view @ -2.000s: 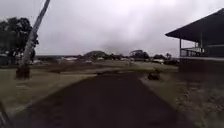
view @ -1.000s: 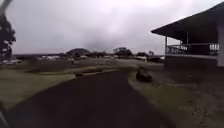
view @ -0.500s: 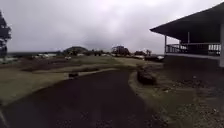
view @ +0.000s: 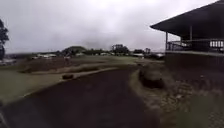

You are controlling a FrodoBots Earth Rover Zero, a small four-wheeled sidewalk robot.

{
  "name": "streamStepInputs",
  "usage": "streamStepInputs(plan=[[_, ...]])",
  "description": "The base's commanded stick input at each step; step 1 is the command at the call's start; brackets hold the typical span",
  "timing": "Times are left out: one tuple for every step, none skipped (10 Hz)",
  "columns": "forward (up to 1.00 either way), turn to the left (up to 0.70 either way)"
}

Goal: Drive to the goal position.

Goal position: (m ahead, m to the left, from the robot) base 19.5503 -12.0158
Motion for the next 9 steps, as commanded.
streamStepInputs(plan=[[1.00, 0.00], [1.00, 0.00], [1.00, 0.00], [1.00, 0.00], [1.00, 0.00], [1.00, 0.00], [1.00, 0.00], [1.00, 0.00], [1.00, 0.00]])
